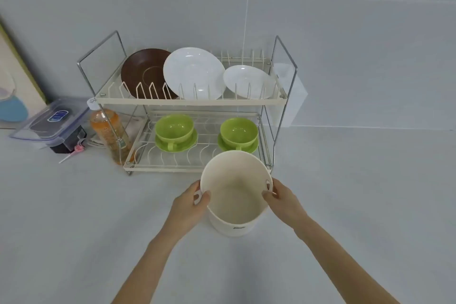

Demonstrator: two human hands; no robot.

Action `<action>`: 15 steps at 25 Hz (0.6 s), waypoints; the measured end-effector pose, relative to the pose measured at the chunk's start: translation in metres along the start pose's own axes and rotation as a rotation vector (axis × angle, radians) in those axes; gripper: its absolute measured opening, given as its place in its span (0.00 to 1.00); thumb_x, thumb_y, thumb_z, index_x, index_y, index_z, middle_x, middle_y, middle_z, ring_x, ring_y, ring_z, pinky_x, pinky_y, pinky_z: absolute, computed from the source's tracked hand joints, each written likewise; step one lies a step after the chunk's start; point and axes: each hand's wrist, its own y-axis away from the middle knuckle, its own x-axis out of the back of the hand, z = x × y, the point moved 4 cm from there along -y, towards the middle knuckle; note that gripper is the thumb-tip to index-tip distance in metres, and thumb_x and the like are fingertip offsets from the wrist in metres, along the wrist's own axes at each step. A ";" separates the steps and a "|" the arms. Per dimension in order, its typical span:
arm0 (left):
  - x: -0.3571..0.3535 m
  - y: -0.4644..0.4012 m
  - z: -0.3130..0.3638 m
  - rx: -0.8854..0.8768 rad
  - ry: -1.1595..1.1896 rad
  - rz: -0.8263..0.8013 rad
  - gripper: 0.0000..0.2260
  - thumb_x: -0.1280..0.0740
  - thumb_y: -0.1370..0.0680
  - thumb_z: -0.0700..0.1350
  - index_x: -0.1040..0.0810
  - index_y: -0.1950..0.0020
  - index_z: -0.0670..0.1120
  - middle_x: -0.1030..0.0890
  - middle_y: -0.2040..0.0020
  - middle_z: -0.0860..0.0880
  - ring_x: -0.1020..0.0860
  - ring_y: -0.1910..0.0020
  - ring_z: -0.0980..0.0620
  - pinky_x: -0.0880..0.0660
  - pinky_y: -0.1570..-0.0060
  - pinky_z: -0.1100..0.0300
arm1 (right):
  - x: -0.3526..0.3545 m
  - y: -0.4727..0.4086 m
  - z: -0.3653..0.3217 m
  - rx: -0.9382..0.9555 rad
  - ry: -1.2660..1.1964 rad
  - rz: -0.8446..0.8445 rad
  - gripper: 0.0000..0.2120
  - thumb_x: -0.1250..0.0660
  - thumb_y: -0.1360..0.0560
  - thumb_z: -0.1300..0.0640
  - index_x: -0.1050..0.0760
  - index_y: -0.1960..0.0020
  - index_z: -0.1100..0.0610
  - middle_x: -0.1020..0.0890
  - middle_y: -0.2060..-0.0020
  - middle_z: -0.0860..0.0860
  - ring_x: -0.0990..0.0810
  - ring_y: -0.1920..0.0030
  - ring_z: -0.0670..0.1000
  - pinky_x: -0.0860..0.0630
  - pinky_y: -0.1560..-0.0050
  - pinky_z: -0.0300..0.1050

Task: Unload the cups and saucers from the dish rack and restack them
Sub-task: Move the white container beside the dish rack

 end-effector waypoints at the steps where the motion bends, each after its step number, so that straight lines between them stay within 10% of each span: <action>1: -0.004 0.001 0.000 0.001 0.035 0.003 0.19 0.41 0.22 0.45 0.34 0.31 0.49 0.24 0.35 0.48 0.27 0.36 0.49 0.35 0.48 0.64 | -0.001 -0.001 0.002 0.000 -0.041 0.016 0.18 0.45 0.23 0.60 0.32 0.34 0.53 0.23 0.46 0.50 0.26 0.44 0.51 0.35 0.49 0.40; 7: -0.012 0.011 0.003 -0.016 0.062 0.056 0.22 0.41 0.23 0.40 0.35 0.29 0.53 0.23 0.36 0.51 0.25 0.38 0.51 0.36 0.53 0.67 | 0.000 0.005 0.007 0.019 -0.126 0.059 0.17 0.46 0.23 0.60 0.27 0.39 0.49 0.20 0.47 0.58 0.25 0.48 0.57 0.31 0.58 0.38; 15: -0.047 0.013 0.039 -0.123 0.082 0.050 0.21 0.41 0.24 0.39 0.31 0.32 0.53 0.22 0.43 0.55 0.25 0.50 0.58 0.35 0.65 0.85 | 0.052 0.014 0.026 0.049 -0.212 0.172 0.16 0.46 0.22 0.57 0.26 0.40 0.47 0.22 0.61 0.45 0.26 0.56 0.48 0.31 0.56 0.39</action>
